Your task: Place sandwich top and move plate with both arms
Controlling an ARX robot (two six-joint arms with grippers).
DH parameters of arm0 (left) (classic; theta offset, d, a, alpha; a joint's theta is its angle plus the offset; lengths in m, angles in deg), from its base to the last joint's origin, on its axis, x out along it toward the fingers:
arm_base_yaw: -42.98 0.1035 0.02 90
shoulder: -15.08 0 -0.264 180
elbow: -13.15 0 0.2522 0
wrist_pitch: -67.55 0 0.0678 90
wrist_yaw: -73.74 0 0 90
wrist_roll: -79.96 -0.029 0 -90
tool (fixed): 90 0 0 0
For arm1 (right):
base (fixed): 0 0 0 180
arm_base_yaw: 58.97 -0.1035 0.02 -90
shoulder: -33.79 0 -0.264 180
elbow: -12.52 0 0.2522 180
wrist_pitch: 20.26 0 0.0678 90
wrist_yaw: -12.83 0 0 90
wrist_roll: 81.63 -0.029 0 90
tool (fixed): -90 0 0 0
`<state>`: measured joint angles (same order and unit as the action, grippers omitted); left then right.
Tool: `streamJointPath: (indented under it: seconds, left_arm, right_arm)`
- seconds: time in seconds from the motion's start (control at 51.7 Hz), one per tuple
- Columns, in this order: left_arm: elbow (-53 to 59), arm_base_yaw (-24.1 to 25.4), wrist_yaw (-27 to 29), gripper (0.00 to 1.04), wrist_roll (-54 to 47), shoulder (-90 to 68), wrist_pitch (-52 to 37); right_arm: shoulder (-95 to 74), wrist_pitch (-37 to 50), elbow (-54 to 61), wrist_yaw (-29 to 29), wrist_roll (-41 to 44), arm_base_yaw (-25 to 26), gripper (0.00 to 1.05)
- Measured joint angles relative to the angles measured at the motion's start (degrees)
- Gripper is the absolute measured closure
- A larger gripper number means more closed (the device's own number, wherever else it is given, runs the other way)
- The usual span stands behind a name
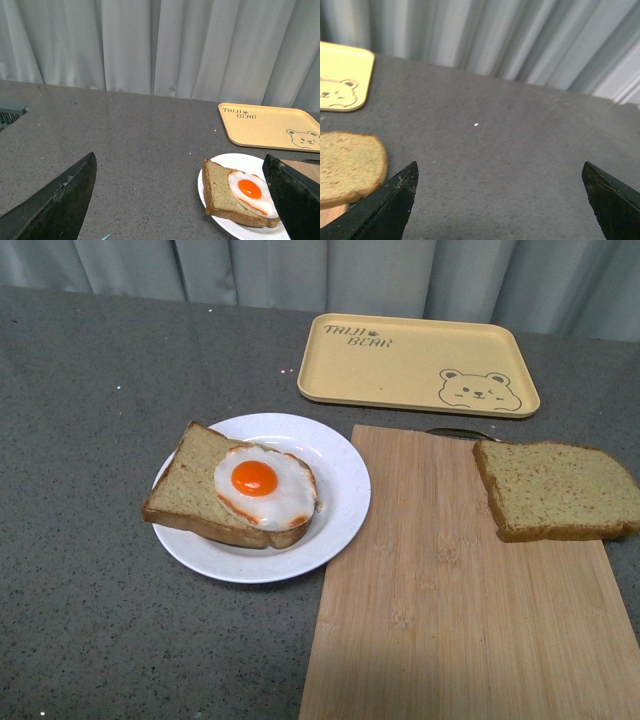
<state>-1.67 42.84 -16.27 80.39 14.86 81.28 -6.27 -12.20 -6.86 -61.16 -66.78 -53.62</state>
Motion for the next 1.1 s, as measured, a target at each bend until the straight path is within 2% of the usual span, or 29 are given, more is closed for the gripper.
streamJointPath:
  seconds: [0.135, 0.29, 0.755, 1.026, 1.065, 1.103]
  left_arm:
    - [0.0, 0.0, 0.0, 0.07, 0.0, 0.0, 0.0]
    - [0.0, 0.0, 0.0, 0.07, 0.0, 0.0, 0.0]
    - [0.0, 0.0, 0.0, 0.07, 0.0, 0.0, 0.0]
    - [0.0, 0.0, 0.0, 0.07, 0.0, 0.0, 0.0]
    - [0.0, 0.0, 0.0, 0.07, 0.0, 0.0, 0.0]
    - [0.0, 0.0, 0.0, 0.07, 0.0, 0.0, 0.0]
  right_arm:
    - [-18.5, 1.1, -7.3, -9.7, -4.0, 3.9, 0.09]
    - [-31.7, -2.6, -14.8, -16.3, -7.1, 6.2, 0.09]
    - [-56.7, -12.1, -30.9, -31.3, -15.2, 8.2, 0.09]
    - [-67.3, -14.2, -37.0, -36.6, -20.4, 7.3, 0.09]
    - [-69.0, -14.4, -38.3, -37.5, -21.4, 6.9, 0.12]
    - [-70.5, -14.6, -39.8, -38.0, -22.4, 6.3, 0.20]
